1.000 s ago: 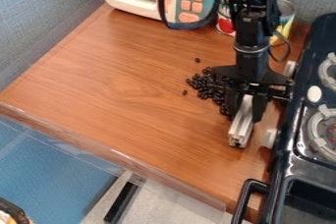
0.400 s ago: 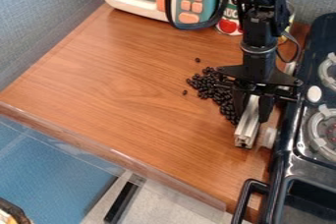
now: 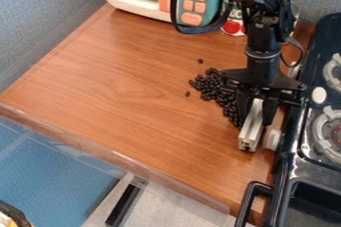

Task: Sweep into pile

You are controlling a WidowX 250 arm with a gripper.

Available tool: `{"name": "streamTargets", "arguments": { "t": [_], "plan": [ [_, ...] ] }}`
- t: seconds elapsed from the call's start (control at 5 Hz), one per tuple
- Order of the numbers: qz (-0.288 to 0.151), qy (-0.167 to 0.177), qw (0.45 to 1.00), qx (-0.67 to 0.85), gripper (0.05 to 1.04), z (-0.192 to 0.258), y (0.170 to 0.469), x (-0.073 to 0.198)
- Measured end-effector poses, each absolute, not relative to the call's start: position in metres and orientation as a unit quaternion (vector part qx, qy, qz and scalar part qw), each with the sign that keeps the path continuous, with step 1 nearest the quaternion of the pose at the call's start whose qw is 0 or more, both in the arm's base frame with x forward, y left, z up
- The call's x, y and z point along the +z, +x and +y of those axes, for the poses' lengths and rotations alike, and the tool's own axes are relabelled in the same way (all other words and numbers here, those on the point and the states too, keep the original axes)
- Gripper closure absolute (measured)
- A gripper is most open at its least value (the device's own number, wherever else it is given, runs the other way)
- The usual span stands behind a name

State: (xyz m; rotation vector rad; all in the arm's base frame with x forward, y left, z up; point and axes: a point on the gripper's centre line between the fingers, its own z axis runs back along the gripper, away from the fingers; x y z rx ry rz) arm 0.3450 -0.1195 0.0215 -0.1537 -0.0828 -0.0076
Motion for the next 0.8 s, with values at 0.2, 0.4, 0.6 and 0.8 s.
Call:
{"name": "streamTargets", "arguments": {
  "t": [0.2,0.4,0.6,0.8],
  "plan": [
    [-0.043,-0.073,0.996,-0.003,0.704,-0.119,0.345,0.02],
    [-0.05,-0.057,0.997,-0.011,0.704,-0.116,0.346,0.018],
    [-0.047,-0.033,0.998,-0.006,0.704,-0.107,0.354,0.013],
    [-0.043,-0.023,0.999,0.005,0.704,-0.098,0.358,0.008]
  ]
}}
